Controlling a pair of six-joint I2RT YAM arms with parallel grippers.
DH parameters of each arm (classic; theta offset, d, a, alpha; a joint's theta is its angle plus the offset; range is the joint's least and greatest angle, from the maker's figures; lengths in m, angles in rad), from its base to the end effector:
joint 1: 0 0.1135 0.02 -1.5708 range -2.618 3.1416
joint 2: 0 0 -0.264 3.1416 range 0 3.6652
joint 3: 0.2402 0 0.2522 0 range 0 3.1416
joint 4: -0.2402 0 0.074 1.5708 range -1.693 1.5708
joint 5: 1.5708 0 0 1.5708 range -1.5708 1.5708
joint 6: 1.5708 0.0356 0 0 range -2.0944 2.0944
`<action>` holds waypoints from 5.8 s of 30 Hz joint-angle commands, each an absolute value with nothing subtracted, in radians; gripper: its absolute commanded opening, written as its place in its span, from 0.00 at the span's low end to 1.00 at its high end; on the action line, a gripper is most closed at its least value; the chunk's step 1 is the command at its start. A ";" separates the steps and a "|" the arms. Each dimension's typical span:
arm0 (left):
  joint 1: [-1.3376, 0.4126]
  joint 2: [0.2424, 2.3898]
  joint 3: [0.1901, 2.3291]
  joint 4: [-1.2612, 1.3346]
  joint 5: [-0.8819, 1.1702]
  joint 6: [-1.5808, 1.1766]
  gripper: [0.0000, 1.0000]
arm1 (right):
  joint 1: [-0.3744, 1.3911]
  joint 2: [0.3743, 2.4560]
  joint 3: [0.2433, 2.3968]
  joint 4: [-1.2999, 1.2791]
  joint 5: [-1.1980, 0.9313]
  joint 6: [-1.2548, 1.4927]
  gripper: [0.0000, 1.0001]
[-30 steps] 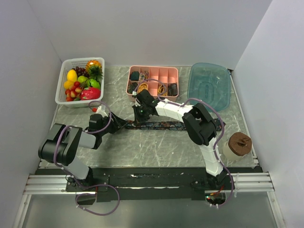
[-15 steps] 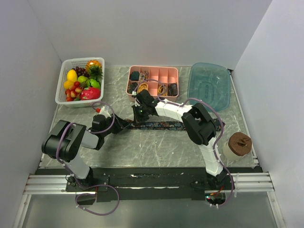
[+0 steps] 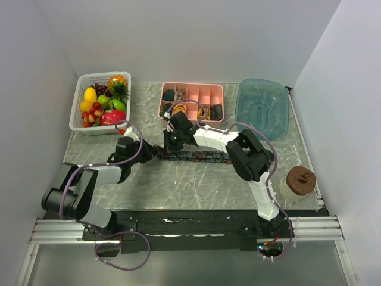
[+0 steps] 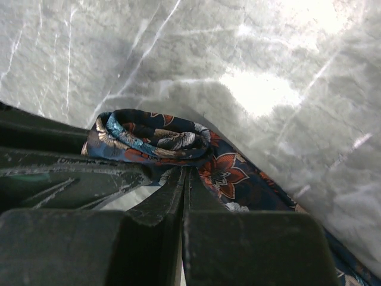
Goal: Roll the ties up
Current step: Roll the tie at the center of the board.
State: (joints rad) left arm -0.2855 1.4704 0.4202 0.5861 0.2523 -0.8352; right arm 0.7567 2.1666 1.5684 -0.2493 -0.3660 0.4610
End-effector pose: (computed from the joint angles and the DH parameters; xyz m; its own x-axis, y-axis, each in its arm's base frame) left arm 0.2512 -0.0830 0.1450 -0.6492 -0.5577 -0.5172 0.0083 0.6748 -0.7380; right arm 0.3369 0.3356 0.1632 -0.8499 -0.2312 -0.4734 -0.4859 0.6914 0.5347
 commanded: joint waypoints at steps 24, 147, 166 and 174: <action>-0.454 1.480 0.750 0.017 -0.100 -0.672 0.01 | 0.770 2.140 1.543 -0.132 -0.402 0.526 0.00; -0.261 1.574 0.515 0.558 0.419 -0.799 0.79 | 0.706 2.046 1.465 -0.276 -0.249 0.420 0.00; -0.261 1.743 0.483 0.801 0.457 -0.864 0.63 | 0.704 2.109 1.520 -0.327 -0.218 0.414 0.00; -0.268 1.735 0.479 0.834 0.423 -0.854 0.47 | 0.704 2.128 1.522 -0.305 -0.252 0.416 0.00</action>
